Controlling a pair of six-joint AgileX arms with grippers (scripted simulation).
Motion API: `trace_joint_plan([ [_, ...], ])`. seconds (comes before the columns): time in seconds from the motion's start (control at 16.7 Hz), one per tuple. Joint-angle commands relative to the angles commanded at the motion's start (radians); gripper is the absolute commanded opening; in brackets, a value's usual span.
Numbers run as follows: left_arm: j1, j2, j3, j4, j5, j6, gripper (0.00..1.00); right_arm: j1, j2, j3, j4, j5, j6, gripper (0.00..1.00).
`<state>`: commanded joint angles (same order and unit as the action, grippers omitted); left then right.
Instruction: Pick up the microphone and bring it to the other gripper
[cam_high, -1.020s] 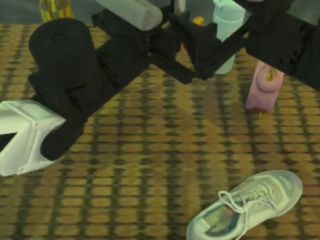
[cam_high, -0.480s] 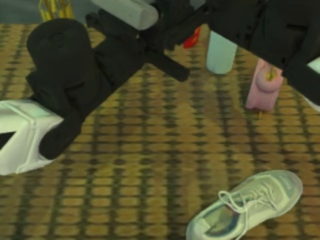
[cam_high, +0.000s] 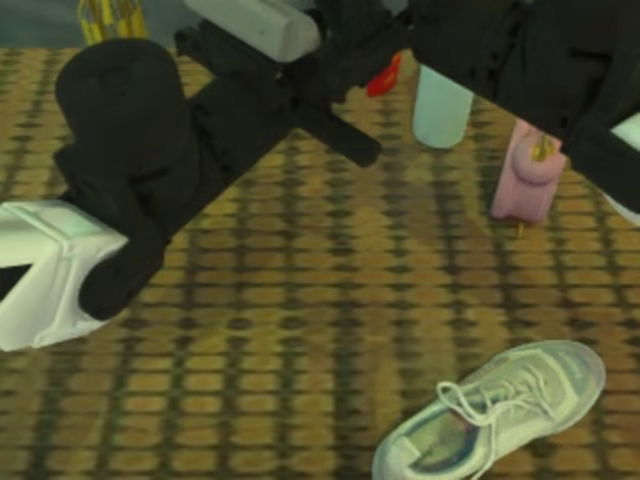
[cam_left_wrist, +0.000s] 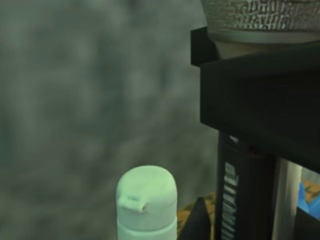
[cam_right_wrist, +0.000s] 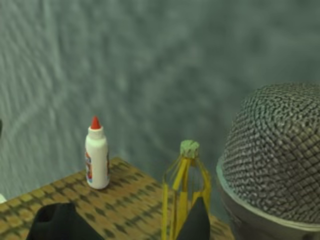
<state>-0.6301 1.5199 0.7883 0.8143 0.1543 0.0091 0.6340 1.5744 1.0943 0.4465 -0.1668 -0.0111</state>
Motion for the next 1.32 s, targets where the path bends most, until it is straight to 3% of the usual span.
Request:
trace_joint_plan([
  [0.36,0.000,0.000,0.000,0.000,0.000,0.000,0.00,0.000,0.000,0.000,0.000,0.000,0.000,0.02],
  [0.9,0.000,0.000,0.000,0.000,0.000,0.000,0.00,0.000,0.000,0.000,0.000,0.000,0.000,0.00],
  [1.32,0.000,0.000,0.000,0.000,0.000,0.000,0.53,0.000,0.000,0.000,0.000,0.000,0.000,0.00],
])
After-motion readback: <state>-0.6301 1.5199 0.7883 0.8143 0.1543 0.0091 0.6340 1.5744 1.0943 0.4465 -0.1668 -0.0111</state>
